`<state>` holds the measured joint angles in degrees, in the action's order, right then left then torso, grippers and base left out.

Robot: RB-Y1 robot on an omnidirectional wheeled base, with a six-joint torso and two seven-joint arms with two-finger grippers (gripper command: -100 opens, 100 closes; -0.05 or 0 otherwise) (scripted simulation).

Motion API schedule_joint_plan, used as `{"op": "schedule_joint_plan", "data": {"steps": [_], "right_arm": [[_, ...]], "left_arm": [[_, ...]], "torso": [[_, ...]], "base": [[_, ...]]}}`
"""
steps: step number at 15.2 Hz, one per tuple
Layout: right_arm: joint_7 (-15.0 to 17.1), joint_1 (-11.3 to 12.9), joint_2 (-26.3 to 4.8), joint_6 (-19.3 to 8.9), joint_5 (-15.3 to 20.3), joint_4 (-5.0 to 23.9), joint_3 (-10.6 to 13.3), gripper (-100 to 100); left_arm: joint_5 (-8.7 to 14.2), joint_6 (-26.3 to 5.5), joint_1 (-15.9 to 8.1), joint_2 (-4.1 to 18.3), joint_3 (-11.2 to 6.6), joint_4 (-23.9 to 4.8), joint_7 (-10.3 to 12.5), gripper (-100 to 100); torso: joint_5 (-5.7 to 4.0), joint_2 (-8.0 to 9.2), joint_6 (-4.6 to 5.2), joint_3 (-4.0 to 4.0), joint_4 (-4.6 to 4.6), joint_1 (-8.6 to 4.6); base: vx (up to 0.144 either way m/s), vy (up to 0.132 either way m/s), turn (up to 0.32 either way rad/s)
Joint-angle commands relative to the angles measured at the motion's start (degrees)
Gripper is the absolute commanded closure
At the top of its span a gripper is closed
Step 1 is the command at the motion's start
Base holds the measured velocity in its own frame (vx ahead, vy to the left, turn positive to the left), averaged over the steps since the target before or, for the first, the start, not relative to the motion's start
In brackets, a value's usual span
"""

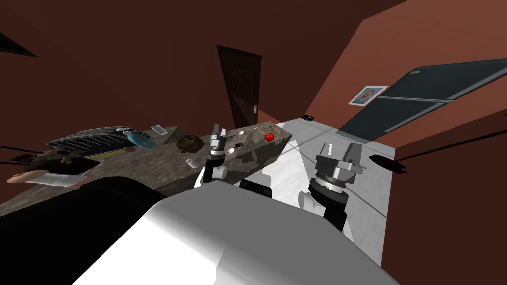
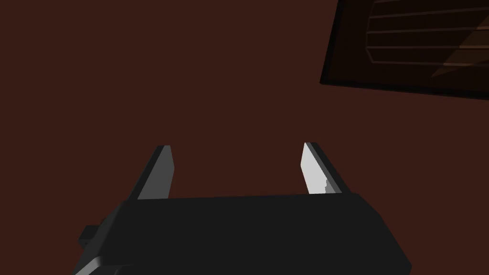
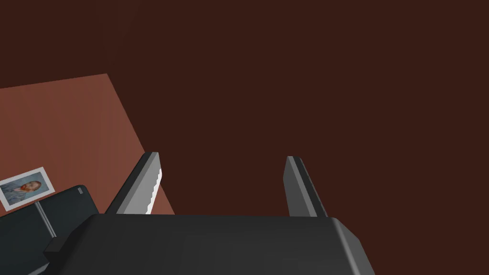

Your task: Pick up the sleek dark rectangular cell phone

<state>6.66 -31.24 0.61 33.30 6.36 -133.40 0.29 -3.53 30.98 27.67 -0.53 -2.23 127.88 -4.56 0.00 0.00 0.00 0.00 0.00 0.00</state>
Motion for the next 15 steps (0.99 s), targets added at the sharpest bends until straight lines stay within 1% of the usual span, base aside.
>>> {"op": "schedule_joint_plan", "data": {"steps": [1,2,4,5,6,7,8,9,10,11,12,13,14,15], "right_arm": [[0.0,0.0,0.0,0.0,0.0,0.0,0.0,0],[0.0,0.0,0.0,0.0,0.0,0.0,0.0,0],[0.0,0.0,0.0,0.0,0.0,0.0,0.0,0],[0.0,0.0,0.0,0.0,0.0,0.0,0.0,0],[0.0,0.0,0.0,0.0,0.0,0.0,0.0,0],[0.0,0.0,0.0,0.0,0.0,0.0,0.0,0],[0.0,0.0,0.0,0.0,0.0,0.0,0.0,0],[0.0,0.0,0.0,0.0,0.0,0.0,0.0,0],[0.0,0.0,0.0,0.0,0.0,0.0,0.0,0],[0.0,0.0,0.0,0.0,0.0,0.0,0.0,0],[0.0,0.0,0.0,0.0,0.0,0.0,0.0,0],[0.0,0.0,0.0,0.0,0.0,0.0,0.0,0],[0.0,0.0,0.0,0.0,0.0,0.0,0.0,0],[0.0,0.0,0.0,0.0,0.0,0.0,0.0,0]], "left_arm": [[0.5,-1.0,-0.3,2.6,-0.11,-0.3,0.4,-100],[0.5,-1.0,-0.3,2.6,-0.11,-0.3,0.4,-100],[1.7,-3.2,-0.9,5.8,-0.36,-1.1,1.4,-100],[1.7,-3.2,-0.9,6.3,-0.36,-1.1,1.4,-100],[2.5,-4.8,-1.3,8.0,-0.53,-1.7,2.1,-100],[2.5,-4.8,-1.3,8.2,-0.53,-1.7,2.1,-100],[3.5,-6.7,-1.8,10.2,-0.74,-2.3,2.9,-100],[3.5,-6.7,-1.8,10.2,-0.74,-2.3,2.9,-100],[4.7,-8.7,-2.3,12.2,-0.97,-3.1,3.8,-100],[4.7,-8.8,-2.3,12.2,-0.97,-3.1,3.8,-100],[5.9,-11.0,-2.9,14.2,-1.23,-3.9,4.8,-100],[5.9,-11.1,-2.9,14.2,-1.23,-3.9,4.8,-100],[7.3,-13.1,-3.6,16.2,-1.51,-4.8,5.9,-100],[7.3,-13.8,-3.6,16.2,-1.51,-4.8,5.9,-100]], "torso": [[0.00,0.00,0.00,0.00,0.00,0.00],[0.00,-0.01,0.00,-0.01,0.00,0.01],[0.00,-0.04,0.00,-0.02,-0.01,-0.01],[-0.01,-0.07,0.00,-0.04,-0.01,-0.03],[-0.01,-0.09,0.01,-0.05,-0.02,-0.04],[-0.01,-0.11,0.00,-0.06,-0.02,-0.04],[-0.01,-0.12,0.00,-0.07,-0.03,-0.04],[-0.01,-0.13,0.01,-0.07,-0.03,-0.05],[-0.01,-0.13,0.00,-0.07,-0.03,-0.05],[-0.01,-0.13,0.01,-0.07,-0.03,-0.06],[-0.01,-0.13,0.01,-0.08,-0.03,-0.07],[-0.02,-0.13,0.01,-0.08,-0.03,-0.08],[-0.02,-0.13,0.01,-0.08,-0.03,-0.08],[-0.02,-0.15,0.01,-0.09,-0.04,-0.09]], "base": [[0.000,0.000,0.000],[0.008,-0.006,-0.010],[0.017,-0.014,-0.015],[0.024,-0.019,-0.012],[0.028,-0.018,-0.014],[0.028,-0.015,-0.013],[0.029,-0.018,-0.020],[0.026,-0.017,-0.014],[0.025,-0.024,-0.025],[0.026,-0.023,-0.018],[0.027,-0.027,-0.022],[0.027,-0.026,-0.018],[0.035,-0.029,-0.027],[0.035,-0.031,-0.021]]}}
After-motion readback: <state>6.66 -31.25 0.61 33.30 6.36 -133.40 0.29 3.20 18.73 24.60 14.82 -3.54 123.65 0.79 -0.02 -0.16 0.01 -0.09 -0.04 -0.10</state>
